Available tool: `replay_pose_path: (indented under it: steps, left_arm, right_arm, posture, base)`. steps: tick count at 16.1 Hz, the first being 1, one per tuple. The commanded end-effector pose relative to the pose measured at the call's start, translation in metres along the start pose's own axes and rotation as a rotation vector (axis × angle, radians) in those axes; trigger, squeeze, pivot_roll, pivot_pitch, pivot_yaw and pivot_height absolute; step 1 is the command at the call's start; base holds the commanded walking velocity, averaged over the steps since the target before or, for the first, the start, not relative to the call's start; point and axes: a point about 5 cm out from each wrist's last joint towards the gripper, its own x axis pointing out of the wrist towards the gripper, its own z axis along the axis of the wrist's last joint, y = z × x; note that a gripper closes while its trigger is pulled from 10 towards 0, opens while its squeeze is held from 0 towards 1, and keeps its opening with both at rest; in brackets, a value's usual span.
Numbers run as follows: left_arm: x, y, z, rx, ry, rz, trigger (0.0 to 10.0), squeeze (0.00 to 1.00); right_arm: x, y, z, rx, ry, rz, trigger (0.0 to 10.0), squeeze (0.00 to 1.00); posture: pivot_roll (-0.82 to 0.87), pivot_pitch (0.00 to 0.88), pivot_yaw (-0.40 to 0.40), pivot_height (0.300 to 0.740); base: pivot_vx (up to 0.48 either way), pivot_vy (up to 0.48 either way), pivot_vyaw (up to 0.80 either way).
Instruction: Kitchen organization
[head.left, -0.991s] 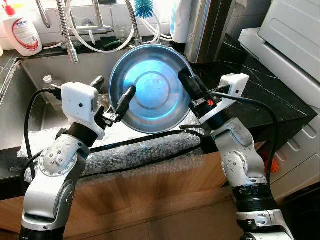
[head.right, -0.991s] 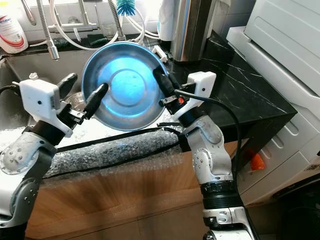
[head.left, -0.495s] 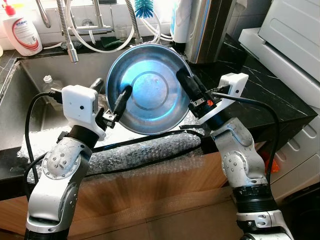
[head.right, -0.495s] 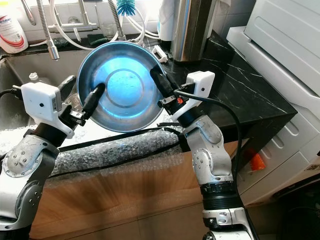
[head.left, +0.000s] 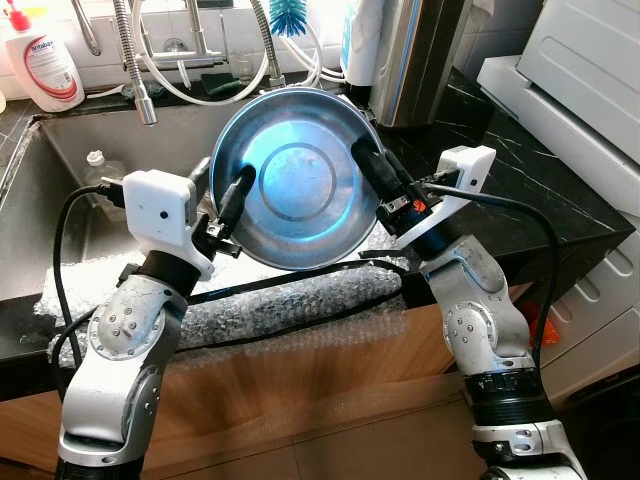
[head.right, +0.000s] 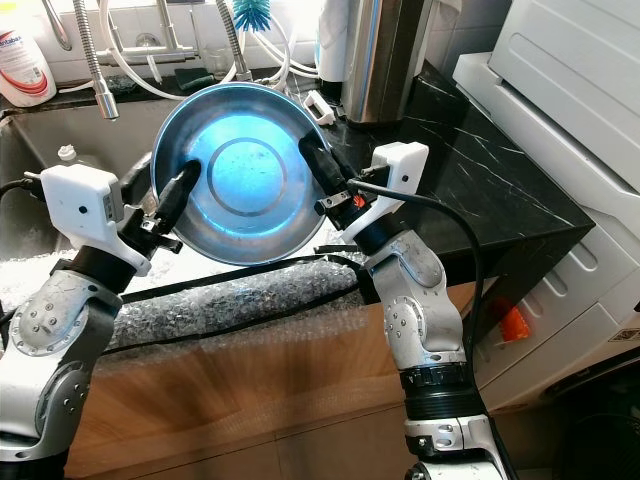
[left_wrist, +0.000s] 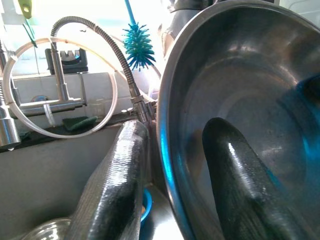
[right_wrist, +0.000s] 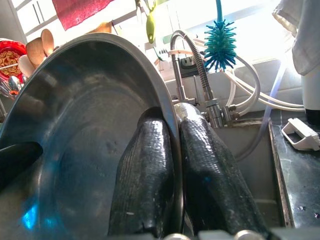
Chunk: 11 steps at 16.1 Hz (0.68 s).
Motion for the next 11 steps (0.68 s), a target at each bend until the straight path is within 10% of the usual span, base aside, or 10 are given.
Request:
replay_pose_path:
  steps: [1,11]
  left_arm:
    - [0.0002,-0.0009,0.0036,0.010,-0.017,-0.005,0.0,0.00]
    - [0.0023,-0.0012,0.0043,0.004,-0.028,0.001,0.0,0.00]
  right_arm:
    - [0.0006,0.0040,0.0063,-0.007,-0.027,0.021,10.0,0.00]
    - [0.0004,0.0033,0.0038,-0.009,-0.013,0.009,10.0,0.00]
  posture:
    - [0.06,0.112,-0.041,0.740]
    - [0.06,0.112,-0.042,0.740]
  base:
    - [0.000,0.000,0.00]
    - [0.000,0.000,0.00]
